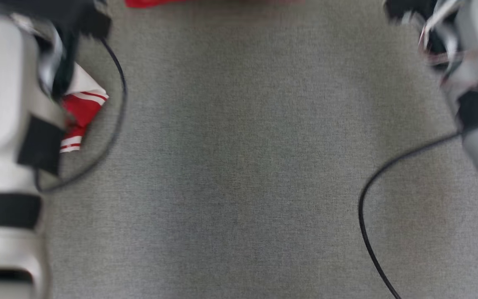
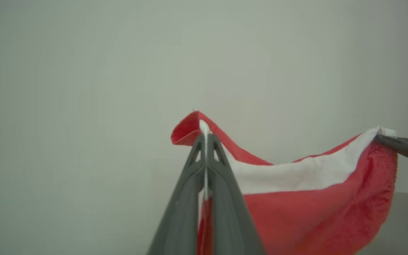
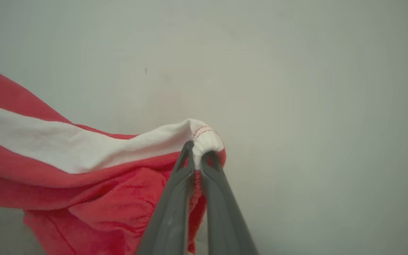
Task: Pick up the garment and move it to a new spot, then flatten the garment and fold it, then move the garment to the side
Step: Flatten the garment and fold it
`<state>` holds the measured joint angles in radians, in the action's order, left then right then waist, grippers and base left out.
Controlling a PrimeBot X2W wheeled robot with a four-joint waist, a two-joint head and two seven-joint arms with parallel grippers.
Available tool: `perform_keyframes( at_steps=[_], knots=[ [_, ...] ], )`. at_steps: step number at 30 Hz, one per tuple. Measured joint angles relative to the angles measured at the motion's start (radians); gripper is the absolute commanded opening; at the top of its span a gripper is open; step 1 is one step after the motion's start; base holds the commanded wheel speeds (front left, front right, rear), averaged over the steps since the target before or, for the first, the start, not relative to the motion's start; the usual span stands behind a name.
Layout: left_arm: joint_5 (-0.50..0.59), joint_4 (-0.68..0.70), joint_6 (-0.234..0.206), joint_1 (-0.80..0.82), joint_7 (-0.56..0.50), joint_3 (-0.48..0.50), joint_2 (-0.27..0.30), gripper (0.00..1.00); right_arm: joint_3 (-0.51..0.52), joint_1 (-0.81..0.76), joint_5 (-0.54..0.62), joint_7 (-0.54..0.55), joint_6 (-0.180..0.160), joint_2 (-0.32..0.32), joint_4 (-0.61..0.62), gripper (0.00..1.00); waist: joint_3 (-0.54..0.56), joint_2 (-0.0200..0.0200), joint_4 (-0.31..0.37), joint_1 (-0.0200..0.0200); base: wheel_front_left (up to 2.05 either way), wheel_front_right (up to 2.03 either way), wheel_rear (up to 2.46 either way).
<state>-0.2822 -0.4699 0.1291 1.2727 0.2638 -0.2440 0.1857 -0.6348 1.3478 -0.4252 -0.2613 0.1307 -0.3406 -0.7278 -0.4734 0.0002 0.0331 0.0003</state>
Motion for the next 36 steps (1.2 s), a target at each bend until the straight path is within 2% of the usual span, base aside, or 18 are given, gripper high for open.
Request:
perform_keyframes(
  at_steps=[5, 11, 15, 19, 24, 36],
  knots=[
    [-0.09, 0.049, 0.001, -0.232, 0.0, 0.063, -0.067, 0.0, -0.089, -0.203, -0.122, 0.0, 0.0, -0.082, 0.126, 0.0, -0.014, 0.0, 0.014, 0.0, 0.0, 0.0, 0.0],
    [-0.194, 0.052, 0.001, -0.491, 0.0, 0.084, -0.101, 0.0, -0.222, -0.465, -0.263, 0.0, 0.0, -0.208, 0.275, 0.0, 0.026, -0.0002, 0.018, -0.0004, 0.0, 0.0, 0.0],
    [-0.229, 0.08, 0.001, -0.615, 0.0, 0.084, -0.11, 0.0, -0.27, -0.595, -0.328, 0.0, 0.0, -0.258, 0.355, 0.0, 0.071, -0.0003, 0.019, -0.0006, 0.0, 0.0, 0.0],
    [-0.244, 0.128, 0.001, -0.715, 0.0, 0.076, -0.123, 0.0, -0.251, -0.708, -0.359, -0.002, 0.0, -0.273, 0.398, 0.0, 0.124, -0.0003, 0.019, -0.0006, 0.0, 0.0, 0.0],
    [-0.248, 0.176, 0.001, -0.84, 0.0, 0.051, -0.129, 0.0, -0.228, -0.849, -0.359, -0.002, 0.0, -0.264, 0.427, 0.0, 0.199, -0.0003, 0.013, -0.0007, 0.0, 0.0, 0.0],
    [-0.244, 0.178, 0.001, -1.126, 0.0, 0.05, -0.136, 0.0, -0.203, -1.118, -0.366, -0.002, 0.0, -0.235, 0.44, 0.0, 0.393, -0.0004, -0.009, -0.0007, 0.0, 0.0, 0.0]
  ],
)
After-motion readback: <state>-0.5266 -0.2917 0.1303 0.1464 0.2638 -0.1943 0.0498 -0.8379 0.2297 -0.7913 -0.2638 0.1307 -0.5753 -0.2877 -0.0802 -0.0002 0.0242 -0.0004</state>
